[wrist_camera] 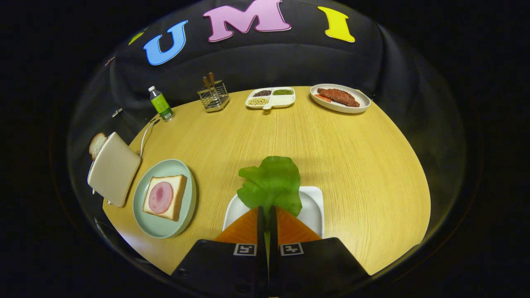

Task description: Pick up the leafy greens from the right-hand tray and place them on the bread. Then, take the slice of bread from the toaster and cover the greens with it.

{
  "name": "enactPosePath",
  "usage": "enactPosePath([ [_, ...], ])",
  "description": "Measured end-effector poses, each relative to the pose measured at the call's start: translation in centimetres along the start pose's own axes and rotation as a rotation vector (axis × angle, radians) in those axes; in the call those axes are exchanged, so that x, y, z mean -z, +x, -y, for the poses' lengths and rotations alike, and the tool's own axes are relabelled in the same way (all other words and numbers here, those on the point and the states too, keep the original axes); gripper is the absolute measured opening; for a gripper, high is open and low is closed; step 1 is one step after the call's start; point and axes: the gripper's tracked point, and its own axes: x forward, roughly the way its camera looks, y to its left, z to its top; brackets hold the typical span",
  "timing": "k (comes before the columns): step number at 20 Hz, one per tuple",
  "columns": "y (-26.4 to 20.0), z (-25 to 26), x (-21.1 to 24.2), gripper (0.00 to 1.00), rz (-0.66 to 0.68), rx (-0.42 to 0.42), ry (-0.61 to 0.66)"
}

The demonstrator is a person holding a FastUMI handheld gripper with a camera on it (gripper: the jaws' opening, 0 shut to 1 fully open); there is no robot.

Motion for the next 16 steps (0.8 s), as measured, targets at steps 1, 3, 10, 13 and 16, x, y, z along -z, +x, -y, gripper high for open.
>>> enactPosePath([
  [1,-0.5,-0.1,-0.5,0.06,0.011,-0.002,-0.004],
  [3,-1.8,-0.5,-1.0,0.06,0.023,-0.007,0.002],
  [10,-5.3,-3.7,-2.7,0.06,0.036,-0.012,0.009],
  [13,-6.5,-6.3,-3.8,0.06,0.047,-0.017,-0.013],
  [16,-7.0,-9.2,-4.6,0.06,0.065,-0.018,-0.048],
])
